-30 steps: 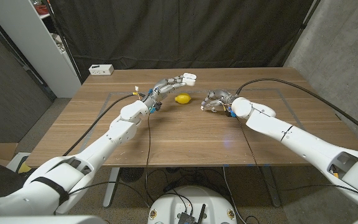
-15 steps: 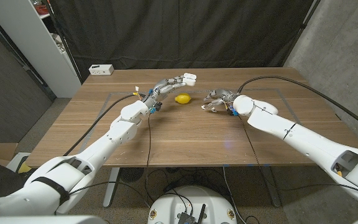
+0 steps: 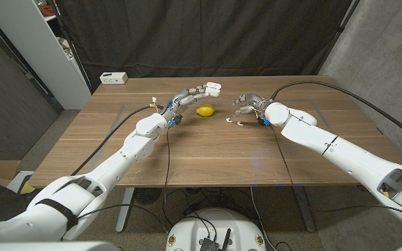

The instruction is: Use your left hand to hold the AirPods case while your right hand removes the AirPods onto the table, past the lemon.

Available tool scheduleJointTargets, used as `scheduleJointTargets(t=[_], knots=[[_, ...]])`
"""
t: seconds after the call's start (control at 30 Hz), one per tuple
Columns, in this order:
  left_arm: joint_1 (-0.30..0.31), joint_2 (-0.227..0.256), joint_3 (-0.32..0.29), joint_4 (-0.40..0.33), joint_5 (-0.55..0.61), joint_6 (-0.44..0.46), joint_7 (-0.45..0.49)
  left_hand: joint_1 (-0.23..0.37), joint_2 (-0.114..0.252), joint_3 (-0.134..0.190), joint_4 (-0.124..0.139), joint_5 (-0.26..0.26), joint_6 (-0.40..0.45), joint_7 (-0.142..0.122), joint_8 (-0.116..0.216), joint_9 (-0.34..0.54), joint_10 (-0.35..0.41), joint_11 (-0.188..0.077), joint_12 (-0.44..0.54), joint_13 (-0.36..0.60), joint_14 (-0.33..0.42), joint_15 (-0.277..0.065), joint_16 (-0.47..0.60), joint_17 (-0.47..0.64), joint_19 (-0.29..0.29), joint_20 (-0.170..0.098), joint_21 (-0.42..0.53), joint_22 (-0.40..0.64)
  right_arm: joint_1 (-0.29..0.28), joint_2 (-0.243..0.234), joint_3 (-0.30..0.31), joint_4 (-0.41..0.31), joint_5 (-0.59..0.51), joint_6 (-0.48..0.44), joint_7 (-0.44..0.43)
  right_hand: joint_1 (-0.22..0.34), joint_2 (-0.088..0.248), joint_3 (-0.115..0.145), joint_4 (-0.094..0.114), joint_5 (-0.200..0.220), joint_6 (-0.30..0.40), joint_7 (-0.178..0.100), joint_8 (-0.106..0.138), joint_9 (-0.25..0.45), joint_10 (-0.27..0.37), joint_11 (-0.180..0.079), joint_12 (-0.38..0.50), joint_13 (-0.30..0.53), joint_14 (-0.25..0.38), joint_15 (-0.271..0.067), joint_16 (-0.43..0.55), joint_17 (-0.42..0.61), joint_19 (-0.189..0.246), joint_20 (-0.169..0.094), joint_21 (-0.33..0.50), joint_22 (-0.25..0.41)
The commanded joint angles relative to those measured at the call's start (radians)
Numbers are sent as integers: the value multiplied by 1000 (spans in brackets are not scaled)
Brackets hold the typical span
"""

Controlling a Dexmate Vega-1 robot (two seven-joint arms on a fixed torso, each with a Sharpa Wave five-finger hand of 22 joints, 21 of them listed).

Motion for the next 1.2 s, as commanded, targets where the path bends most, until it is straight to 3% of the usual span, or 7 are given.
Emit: scheduleJointTargets(t=[0.03,0.1,0.17,0.27,0.33,0.53,1.2], knots=[[9,5,0,-16,-1,11,7,1,12,17,4,6,62,-55,8,151,5,1,-1,2,-1,-38,-1,-1,7,1,6,0,-8,-15,36,-59,28,42,-14,-17,-2,-8,3,5,-14,-15,4,-2,-14,2,10,1,-25,13,7,4,1,13,4,3],[10,7,0,-19,1,12,8,0,12,16,4,6,60,-55,7,150,5,2,-1,2,-2,-36,-1,-1,7,3,6,0,-10,-16,42,-69,33,50,-14,-27,-6,-13,7,7,-18,-6,7,-3,-16,4,12,1,-24,18,8,5,2,16,5,3],[11,8,0,-20,0,13,7,1,11,16,3,6,63,-56,8,151,6,0,0,2,-1,-38,-1,-1,7,0,6,0,-13,-18,48,-80,39,56,-13,-36,-8,-19,10,15,-24,-71,14,-4,-17,5,16,1,-25,20,9,5,2,16,4,3],[14,10,-1,-25,0,14,9,1,10,16,3,6,64,-55,7,149,5,-5,-1,2,-1,-39,-1,-1,8,0,6,0,-15,-23,54,-100,45,60,-9,-42,-8,-24,11,24,-24,-83,19,-4,-16,9,21,1,-24,22,10,4,2,21,5,3],[15,11,-1,-27,1,14,11,0,11,16,4,6,62,-53,7,149,4,-2,-1,2,-1,-38,-1,-1,7,1,6,0,-15,-28,57,-113,47,59,-4,-46,-11,-27,12,27,-19,-27,22,-5,-16,13,21,0,-23,26,10,4,2,22,5,3],[17,14,-2,-30,2,10,12,1,12,17,3,6,59,-55,6,151,3,0,-2,2,-1,-36,0,-1,7,3,6,0,-22,-39,68,-151,54,67,-1,-54,-16,-36,13,37,-21,30,23,-6,-18,15,23,0,-22,33,10,4,2,30,5,3],[42,26,-3,-67,0,14,24,0,12,17,4,6,60,-57,6,151,4,-1,-1,2,-1,-38,0,0,7,2,6,0,-45,-31,77,-191,67,111,-5,-70,-18,-46,19,42,10,45,33,-7,10,18,33,0,1,37,18,4,11,39,7,3]])
